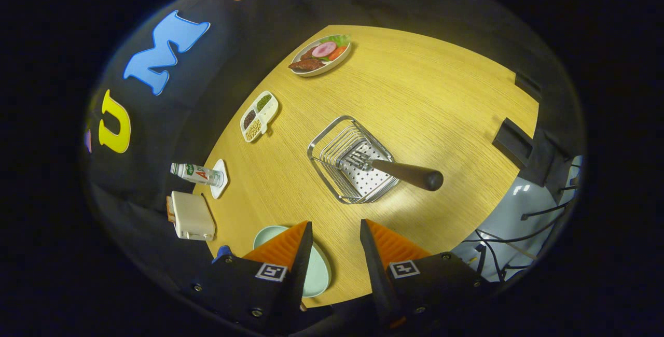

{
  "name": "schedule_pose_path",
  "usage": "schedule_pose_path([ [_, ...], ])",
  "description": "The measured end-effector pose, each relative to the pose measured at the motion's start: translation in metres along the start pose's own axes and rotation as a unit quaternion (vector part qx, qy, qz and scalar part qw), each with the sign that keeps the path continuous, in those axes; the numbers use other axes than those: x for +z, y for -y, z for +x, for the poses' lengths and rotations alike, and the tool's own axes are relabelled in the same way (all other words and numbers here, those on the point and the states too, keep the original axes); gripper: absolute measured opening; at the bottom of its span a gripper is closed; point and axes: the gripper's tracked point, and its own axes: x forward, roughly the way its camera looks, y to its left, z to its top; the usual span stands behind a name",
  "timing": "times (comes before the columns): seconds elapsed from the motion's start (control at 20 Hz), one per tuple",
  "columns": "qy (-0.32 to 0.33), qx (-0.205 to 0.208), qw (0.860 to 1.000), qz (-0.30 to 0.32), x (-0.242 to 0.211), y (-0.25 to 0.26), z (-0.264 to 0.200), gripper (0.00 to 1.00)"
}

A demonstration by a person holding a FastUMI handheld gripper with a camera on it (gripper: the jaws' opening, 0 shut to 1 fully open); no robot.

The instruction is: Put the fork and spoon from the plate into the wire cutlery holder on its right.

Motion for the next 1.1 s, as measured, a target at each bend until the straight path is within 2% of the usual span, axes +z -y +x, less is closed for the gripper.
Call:
schedule_pose_path([
  [0.35,-0.01,0.005,1.0,-0.015,-0.007,-0.012,0.006,0.57],
  [0.6,-0.041,0.017,0.998,-0.044,-0.026,-0.035,0.02,0.57],
  [1.1,-0.12,0.045,0.983,-0.132,-0.088,-0.085,0.043,0.57],
])
